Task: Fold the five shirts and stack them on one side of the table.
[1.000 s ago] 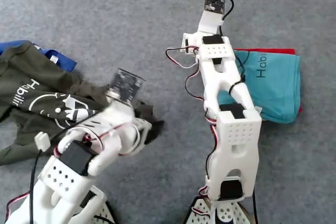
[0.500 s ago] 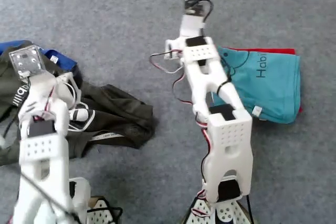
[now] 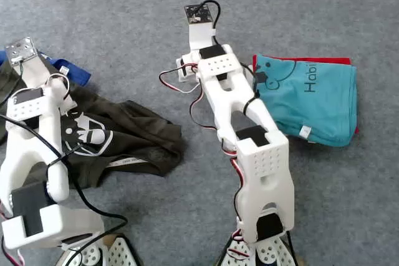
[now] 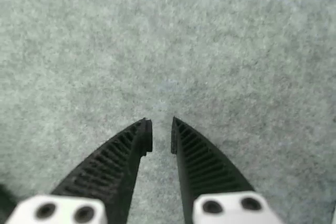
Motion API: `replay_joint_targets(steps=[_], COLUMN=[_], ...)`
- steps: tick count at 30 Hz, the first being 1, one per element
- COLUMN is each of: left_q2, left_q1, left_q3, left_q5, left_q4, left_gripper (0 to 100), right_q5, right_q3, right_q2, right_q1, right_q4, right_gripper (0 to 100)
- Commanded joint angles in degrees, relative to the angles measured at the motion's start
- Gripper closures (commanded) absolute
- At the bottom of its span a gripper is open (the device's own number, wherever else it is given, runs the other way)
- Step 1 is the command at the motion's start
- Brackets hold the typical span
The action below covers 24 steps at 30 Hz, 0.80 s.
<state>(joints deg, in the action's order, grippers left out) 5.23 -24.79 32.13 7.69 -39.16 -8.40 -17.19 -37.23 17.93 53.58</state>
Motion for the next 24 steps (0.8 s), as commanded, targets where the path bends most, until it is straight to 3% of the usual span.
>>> replay_joint_targets(steps=[1,6,11,14,18,24], left_q2=[3.6,15.0,24.6,25.2,24.8,20.0], left_q1=[0.3,4.4,1.1,-0.7,-4.0,-5.1], left_q3=[-0.9,7.0,14.8,16.6,18.0,15.7], left_q5=[-0.9,-5.0,-4.7,-2.3,2.5,3.1], left_q4=[-0.4,1.0,8.9,13.2,17.1,17.6], left_gripper=[97,97,97,97,97,97], right_q5=[0.5,0.6,6.1,9.2,13.0,13.1], right_q3=[-3.2,-3.6,-9.8,-13.0,-13.0,-16.4], right_q2=[1.7,5.1,9.4,9.5,7.3,-4.1], right_q1=[0.7,1.0,5.3,11.7,18.5,19.2], right_q4=[-0.1,2.8,16.0,24.0,25.8,24.2], right_gripper=[92.0,92.0,83.0,77.5,74.7,74.6])
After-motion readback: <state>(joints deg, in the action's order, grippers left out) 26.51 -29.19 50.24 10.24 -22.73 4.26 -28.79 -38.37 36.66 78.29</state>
